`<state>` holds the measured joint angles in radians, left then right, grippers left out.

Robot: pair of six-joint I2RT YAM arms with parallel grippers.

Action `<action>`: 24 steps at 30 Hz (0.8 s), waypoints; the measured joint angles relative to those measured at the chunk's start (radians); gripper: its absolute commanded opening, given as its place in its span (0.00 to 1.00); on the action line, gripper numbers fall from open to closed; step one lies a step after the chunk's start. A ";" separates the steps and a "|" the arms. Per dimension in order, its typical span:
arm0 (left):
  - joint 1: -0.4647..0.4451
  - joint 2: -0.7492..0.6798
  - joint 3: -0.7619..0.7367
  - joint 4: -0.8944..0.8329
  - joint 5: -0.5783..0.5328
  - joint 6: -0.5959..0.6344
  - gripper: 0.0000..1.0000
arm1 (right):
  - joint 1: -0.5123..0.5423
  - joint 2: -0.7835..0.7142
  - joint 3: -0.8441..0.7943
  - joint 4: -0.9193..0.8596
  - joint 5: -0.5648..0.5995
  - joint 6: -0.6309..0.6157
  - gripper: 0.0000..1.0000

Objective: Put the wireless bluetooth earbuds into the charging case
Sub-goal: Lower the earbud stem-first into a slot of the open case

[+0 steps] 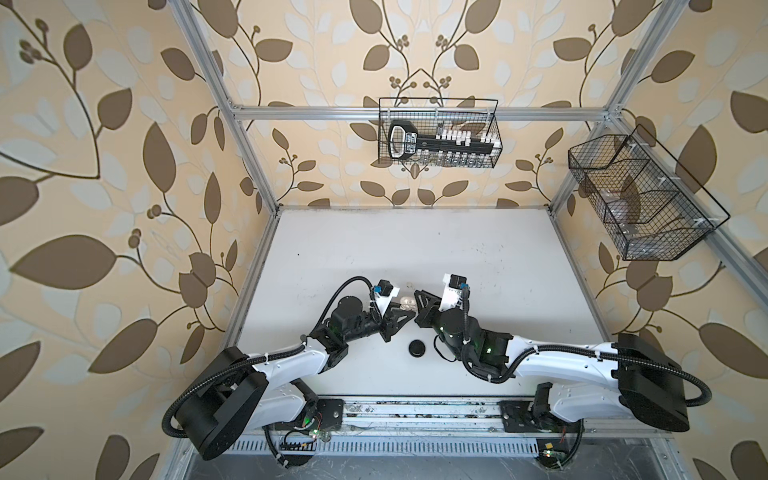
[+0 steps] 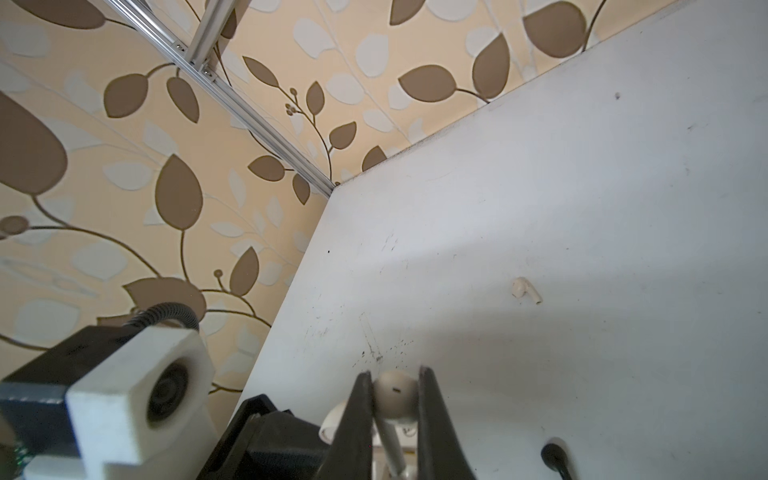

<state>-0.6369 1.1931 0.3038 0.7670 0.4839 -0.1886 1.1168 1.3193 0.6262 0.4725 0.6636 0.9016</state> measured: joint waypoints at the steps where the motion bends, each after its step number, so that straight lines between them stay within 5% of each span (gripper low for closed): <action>1: -0.006 0.003 0.002 0.008 -0.001 -0.004 0.00 | 0.007 -0.001 -0.002 0.011 0.008 0.002 0.10; 24: -0.019 0.026 0.020 0.075 0.001 -0.080 0.00 | 0.060 0.039 -0.010 0.127 0.071 0.030 0.10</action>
<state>-0.6559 1.2186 0.3241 0.8417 0.4847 -0.2687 1.1763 1.3579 0.6163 0.5995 0.7341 0.9318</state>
